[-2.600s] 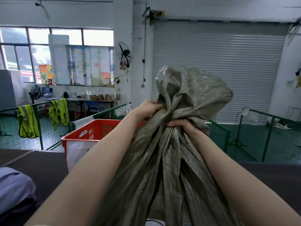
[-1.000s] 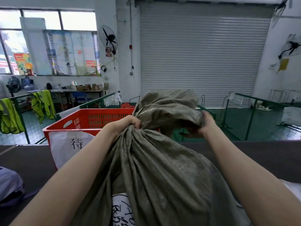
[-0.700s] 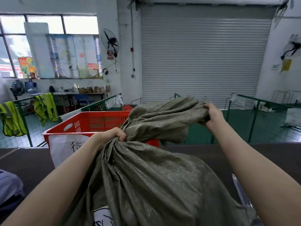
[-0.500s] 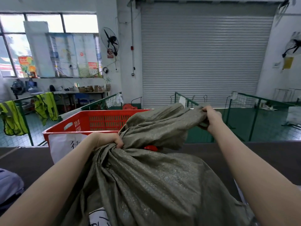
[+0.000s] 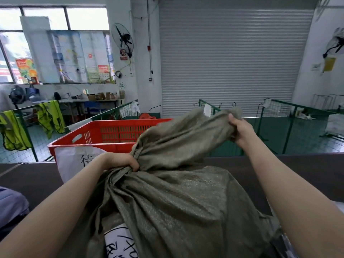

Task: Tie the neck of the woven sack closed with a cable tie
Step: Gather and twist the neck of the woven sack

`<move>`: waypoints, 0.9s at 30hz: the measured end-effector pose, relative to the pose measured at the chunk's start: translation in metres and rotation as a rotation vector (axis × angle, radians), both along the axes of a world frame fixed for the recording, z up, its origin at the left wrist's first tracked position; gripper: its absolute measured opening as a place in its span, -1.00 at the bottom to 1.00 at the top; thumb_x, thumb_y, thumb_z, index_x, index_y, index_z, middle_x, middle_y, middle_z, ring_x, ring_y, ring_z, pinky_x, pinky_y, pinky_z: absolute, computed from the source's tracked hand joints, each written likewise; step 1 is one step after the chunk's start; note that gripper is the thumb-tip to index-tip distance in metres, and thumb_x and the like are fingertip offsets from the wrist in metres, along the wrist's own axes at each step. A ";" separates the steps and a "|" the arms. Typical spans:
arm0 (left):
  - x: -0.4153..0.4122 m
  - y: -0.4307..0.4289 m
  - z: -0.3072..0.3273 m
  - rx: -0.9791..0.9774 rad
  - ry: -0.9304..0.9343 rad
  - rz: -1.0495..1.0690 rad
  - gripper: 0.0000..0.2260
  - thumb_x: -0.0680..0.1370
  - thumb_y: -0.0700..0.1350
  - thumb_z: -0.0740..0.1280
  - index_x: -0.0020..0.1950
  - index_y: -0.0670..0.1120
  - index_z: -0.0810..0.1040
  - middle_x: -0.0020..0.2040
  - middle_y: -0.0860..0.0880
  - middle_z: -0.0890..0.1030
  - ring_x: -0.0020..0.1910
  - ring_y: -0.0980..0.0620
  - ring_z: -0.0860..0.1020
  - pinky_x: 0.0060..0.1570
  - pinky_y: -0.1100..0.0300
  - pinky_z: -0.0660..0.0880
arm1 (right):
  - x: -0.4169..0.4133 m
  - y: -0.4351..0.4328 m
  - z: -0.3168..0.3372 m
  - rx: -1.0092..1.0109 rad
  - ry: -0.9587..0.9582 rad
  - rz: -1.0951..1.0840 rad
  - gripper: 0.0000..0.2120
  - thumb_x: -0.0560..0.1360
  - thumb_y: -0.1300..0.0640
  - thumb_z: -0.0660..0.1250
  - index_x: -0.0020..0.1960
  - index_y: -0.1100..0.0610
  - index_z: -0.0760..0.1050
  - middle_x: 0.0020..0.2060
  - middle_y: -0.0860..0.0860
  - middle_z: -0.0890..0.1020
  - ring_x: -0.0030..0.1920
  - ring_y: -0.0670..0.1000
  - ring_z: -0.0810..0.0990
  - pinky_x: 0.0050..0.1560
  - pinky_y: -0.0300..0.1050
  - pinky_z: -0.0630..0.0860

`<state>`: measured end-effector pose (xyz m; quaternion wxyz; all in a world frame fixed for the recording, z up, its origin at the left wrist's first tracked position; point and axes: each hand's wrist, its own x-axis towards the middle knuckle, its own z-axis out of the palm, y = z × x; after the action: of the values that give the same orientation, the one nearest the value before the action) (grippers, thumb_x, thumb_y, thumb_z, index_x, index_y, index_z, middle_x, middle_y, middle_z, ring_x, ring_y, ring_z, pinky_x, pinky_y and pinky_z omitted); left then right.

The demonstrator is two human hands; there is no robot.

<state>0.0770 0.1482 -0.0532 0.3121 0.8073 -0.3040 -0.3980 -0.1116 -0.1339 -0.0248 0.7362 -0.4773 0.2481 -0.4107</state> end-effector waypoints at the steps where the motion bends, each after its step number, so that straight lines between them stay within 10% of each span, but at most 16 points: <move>1: -0.001 -0.001 0.002 -0.104 0.034 0.032 -0.69 0.20 -0.26 0.27 -0.08 -0.22 0.57 -0.29 -0.13 0.68 -0.30 -0.08 0.64 -0.21 0.19 0.58 | -0.002 0.004 -0.001 -0.020 0.012 0.119 -0.85 0.52 0.02 0.27 -0.10 0.10 0.49 -0.11 0.04 0.60 -0.17 0.03 0.57 -0.21 -0.09 0.61; 4: -0.009 -0.010 0.014 -0.412 0.175 0.135 -0.88 0.40 -0.21 0.33 -0.08 -0.13 0.56 -0.31 -0.05 0.72 -0.35 0.02 0.68 -0.33 0.27 0.61 | -0.008 0.010 -0.006 -0.161 0.389 0.448 -0.41 0.47 -0.27 0.13 0.32 0.13 0.36 0.17 0.07 0.50 0.24 0.15 0.48 0.35 0.24 0.28; 8: -0.027 -0.038 0.033 -0.617 0.254 0.177 -0.90 0.51 -0.16 0.27 -0.08 -0.09 0.58 -0.32 -0.02 0.71 -0.36 0.05 0.67 -0.32 0.26 0.62 | -0.009 0.047 0.001 -0.587 0.986 0.930 -0.05 0.17 -0.47 0.18 0.34 0.17 0.36 0.27 0.05 0.52 0.19 -0.02 0.53 0.33 0.11 0.37; 11: -0.035 -0.057 0.043 -0.697 0.213 0.194 -0.85 0.49 -0.17 0.32 0.03 -0.15 0.58 -0.19 -0.08 0.70 -0.25 0.02 0.66 -0.16 0.22 0.61 | 0.004 0.076 0.009 -0.692 0.795 1.013 -0.11 -0.13 -0.44 0.46 0.04 0.07 0.53 0.00 -0.05 0.65 -0.03 -0.09 0.63 0.14 -0.17 0.51; 15: -0.046 -0.078 0.051 -0.746 0.010 0.292 -0.61 0.43 -0.20 0.40 0.23 -0.26 0.51 0.08 -0.16 0.61 0.00 -0.06 0.57 0.21 0.05 0.50 | 0.027 0.109 -0.001 -0.700 0.679 0.901 -0.32 0.13 -0.26 0.49 0.14 0.07 0.49 0.16 0.10 0.62 0.14 0.06 0.60 0.28 -0.01 0.48; 18: -0.046 -0.085 0.056 -0.765 -0.045 0.309 -0.59 0.42 -0.20 0.41 0.24 -0.26 0.50 0.14 -0.15 0.59 0.06 -0.05 0.56 0.23 0.08 0.47 | 0.042 0.120 -0.015 -0.511 0.497 0.760 -0.57 0.33 -0.07 0.45 0.11 0.11 0.51 0.05 0.07 0.64 0.08 0.06 0.61 0.32 0.01 0.43; 22: -0.043 -0.089 0.058 -0.644 -0.013 0.217 -0.58 0.44 -0.13 0.39 0.26 -0.24 0.50 0.19 -0.18 0.59 0.08 -0.07 0.57 0.21 0.09 0.47 | 0.060 0.133 -0.022 -0.377 0.417 0.545 -0.26 0.11 -0.10 0.57 0.21 0.20 0.51 0.07 0.07 0.65 0.09 0.06 0.62 0.27 -0.02 0.47; 27: -0.048 -0.081 0.057 -0.448 -0.153 0.131 -0.54 0.47 0.01 0.36 0.33 -0.11 0.43 0.15 -0.05 0.55 0.08 0.05 0.51 0.14 0.21 0.41 | 0.068 0.141 -0.031 -0.332 0.409 0.335 -0.40 0.38 0.13 0.46 0.34 0.27 0.37 0.23 0.16 0.55 0.23 0.13 0.54 0.27 -0.08 0.44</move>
<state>0.0293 0.0670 0.0035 0.4847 0.7636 -0.3545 -0.2372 -0.0440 0.0070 -0.0554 0.6405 -0.6978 0.2386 -0.2142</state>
